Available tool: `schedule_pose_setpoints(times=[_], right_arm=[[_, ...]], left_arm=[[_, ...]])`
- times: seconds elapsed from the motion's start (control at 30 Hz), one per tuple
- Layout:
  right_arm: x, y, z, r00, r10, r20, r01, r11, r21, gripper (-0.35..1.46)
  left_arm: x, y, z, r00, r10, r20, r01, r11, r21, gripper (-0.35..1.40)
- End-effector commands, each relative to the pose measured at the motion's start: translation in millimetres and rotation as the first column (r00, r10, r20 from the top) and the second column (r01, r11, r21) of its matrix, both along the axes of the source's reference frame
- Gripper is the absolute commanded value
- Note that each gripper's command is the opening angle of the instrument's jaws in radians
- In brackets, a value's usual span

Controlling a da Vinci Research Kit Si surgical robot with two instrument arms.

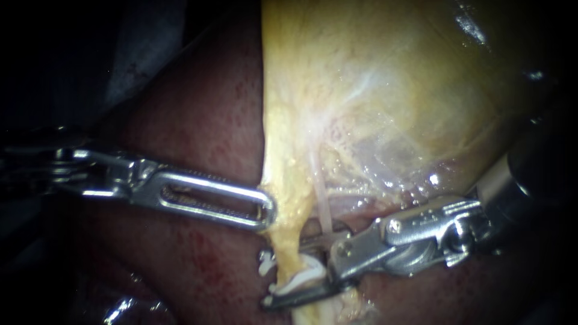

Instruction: Clipping second clip left tube

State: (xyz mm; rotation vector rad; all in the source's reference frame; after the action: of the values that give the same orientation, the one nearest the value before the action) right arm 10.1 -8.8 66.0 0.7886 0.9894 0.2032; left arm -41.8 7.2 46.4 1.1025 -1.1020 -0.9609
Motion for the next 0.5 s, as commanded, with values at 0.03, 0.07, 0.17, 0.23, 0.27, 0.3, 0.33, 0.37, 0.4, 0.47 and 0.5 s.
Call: schedule_pose_setpoints(times=[0.03,0.07,0.17,0.23,0.27,0.3,0.33,0.37,0.4,0.47,0.5], right_arm=[[0.0,0.1,0.0,1.0,0.004,0.007,-0.004,1.0,0.01,-0.05],[0.0,0.1,0.1,0.9999,0.006,0.012,-0.006,1.0,0.019,-0.13],[-0.2,0.3,0.4,0.9996,-0.002,0.027,0.001,0.999,0.053,-0.35],[-0.3,0.3,0.4,0.9995,-0.009,0.029,0.007,0.998,0.065,-0.35],[-0.3,0.3,0.4,0.9995,-0.01,0.03,0.008,0.998,0.068,-0.35],[-0.3,0.3,0.4,0.9995,-0.009,0.031,0.007,0.998,0.07,-0.35],[-0.2,0.3,0.4,0.9995,-0.01,0.03,0.008,0.998,0.067,-0.35],[-0.2,0.3,0.4,0.9995,-0.011,0.03,0.009,0.998,0.068,-0.35],[-0.2,0.3,0.4,0.9994,-0.01,0.032,0.007,0.998,0.07,-0.35],[-0.2,0.3,0.5,0.9995,-0.011,0.031,0.009,0.998,0.07,-0.35],[-0.3,0.3,0.5,0.9995,-0.011,0.031,0.009,0.998,0.07,-0.35]], left_arm=[[0.0,0.0,0.1,1.0,0.0,0.0,0.0,1.0,0.0,-0.35],[0.0,0.0,0.1,1.0,0.0,0.0,0.0,1.0,0.0,-0.35],[-0.1,0.0,0.1,1.0,0.0,0.0,0.0,1.0,0.0,-0.35],[-0.1,0.0,0.1,1.0,0.0,0.0,0.0,1.0,0.0,-0.35],[-0.1,0.0,0.1,1.0,0.0,0.0,0.0,1.0,0.0,-0.35],[-0.1,0.0,0.1,1.0,0.0,0.0,0.0,1.0,0.0,-0.35],[-0.1,0.0,0.1,1.0,0.0,0.0,0.0,1.0,0.0,-0.35],[-0.1,0.0,0.1,1.0,0.0,0.0,0.0,1.0,0.0,-0.35],[-0.1,0.0,0.1,1.0,0.002,0.001,-0.002,1.0,0.0,-0.35],[-0.1,0.0,0.1,1.0,0.002,0.001,-0.002,1.0,0.0,-0.35],[-0.2,0.0,0.1,1.0,0.002,0.001,-0.002,1.0,0.0,-0.35]])
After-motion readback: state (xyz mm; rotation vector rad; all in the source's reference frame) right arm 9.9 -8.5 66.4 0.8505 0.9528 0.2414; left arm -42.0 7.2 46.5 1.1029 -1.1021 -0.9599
